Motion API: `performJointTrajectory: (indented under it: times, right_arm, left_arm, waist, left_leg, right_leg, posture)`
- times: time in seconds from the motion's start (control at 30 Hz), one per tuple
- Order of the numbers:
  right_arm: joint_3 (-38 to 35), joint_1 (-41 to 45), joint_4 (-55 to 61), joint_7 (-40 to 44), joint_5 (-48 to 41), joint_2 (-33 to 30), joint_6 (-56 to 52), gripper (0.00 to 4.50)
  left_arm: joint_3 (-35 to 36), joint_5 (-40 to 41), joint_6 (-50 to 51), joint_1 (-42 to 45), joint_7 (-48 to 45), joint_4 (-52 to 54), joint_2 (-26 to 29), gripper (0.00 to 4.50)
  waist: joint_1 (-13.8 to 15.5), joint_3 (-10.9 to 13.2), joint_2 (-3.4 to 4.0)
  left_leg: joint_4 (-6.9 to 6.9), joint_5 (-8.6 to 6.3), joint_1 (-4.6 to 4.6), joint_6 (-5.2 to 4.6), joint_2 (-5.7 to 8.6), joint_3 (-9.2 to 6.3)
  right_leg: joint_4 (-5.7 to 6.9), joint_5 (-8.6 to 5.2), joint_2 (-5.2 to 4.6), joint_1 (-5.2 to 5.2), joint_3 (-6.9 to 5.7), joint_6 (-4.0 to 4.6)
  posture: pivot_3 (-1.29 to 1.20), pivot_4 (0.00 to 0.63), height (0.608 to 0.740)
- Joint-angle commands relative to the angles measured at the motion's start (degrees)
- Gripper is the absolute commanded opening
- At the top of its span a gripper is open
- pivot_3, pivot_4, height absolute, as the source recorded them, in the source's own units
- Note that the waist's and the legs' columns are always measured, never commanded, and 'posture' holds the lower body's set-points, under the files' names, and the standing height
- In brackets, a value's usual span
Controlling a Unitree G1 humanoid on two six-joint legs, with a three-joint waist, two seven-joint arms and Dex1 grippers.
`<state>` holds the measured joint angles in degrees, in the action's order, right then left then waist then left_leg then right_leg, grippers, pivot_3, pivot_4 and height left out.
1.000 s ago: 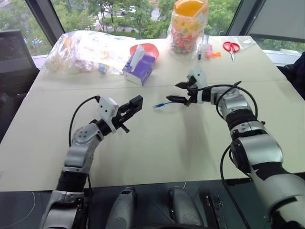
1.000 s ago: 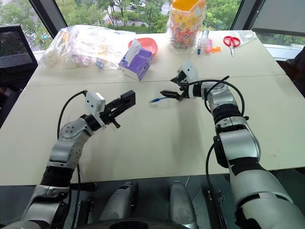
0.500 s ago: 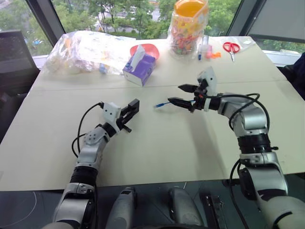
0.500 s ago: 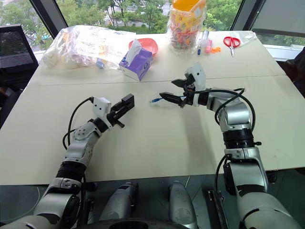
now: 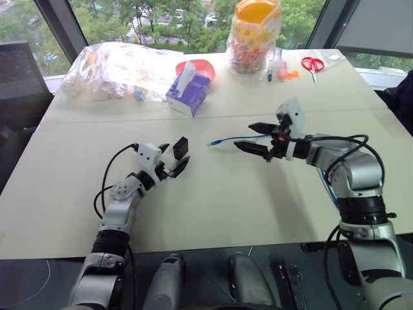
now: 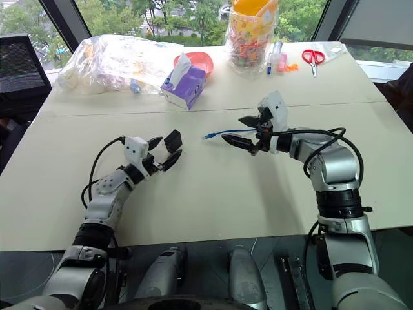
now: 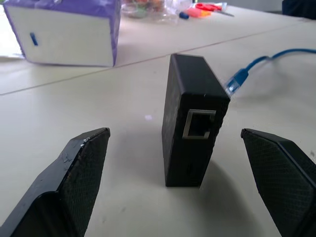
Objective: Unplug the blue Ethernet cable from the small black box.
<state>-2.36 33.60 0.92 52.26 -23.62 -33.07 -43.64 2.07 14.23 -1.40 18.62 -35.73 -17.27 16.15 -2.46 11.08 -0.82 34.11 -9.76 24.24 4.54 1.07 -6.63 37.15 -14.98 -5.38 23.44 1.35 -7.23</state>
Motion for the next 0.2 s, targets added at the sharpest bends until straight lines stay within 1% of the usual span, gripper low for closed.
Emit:
performJointTrajectory:
  times: [0.03,0.1,0.2]
  right_arm:
    - [-1.4,-2.9,5.1,1.6,-2.5,-2.8,-1.2,4.5]
    - [-1.6,-4.5,6.1,1.5,-2.8,-3.7,-1.3,4.5]
    - [-2.8,-6.0,6.4,-0.9,-2.8,-3.4,-1.1,4.5]
  left_arm:
    - [3.3,2.5,4.6,-4.1,0.3,8.9,3.2,4.44]
    - [4.0,2.0,5.7,-6.4,0.9,12.1,5.0,4.44]
    - [6.7,5.0,11.3,-10.6,1.8,19.5,7.1,4.44]
  waist:
    - [0.0,0.0,0.0]
    - [0.0,0.0,0.0]
    - [0.1,0.0,0.0]
  left_leg:
    - [0.0,0.0,0.01,0.0,0.0,0.0]
    - [0.0,0.0,0.01,0.0,0.0,0.0]
    - [0.01,0.0,0.01,0.0,0.0,0.0]
  right_leg:
    - [0.0,0.0,0.0,0.01,0.0,0.0]
    - [-0.01,-0.01,-0.01,0.01,0.0,0.02]
    - [-0.02,-0.12,-0.01,0.0,0.01,0.22]
  posture:
    - [0.0,0.15,0.726]
    - [0.0,0.15,0.726]
    - [0.0,0.15,0.726]
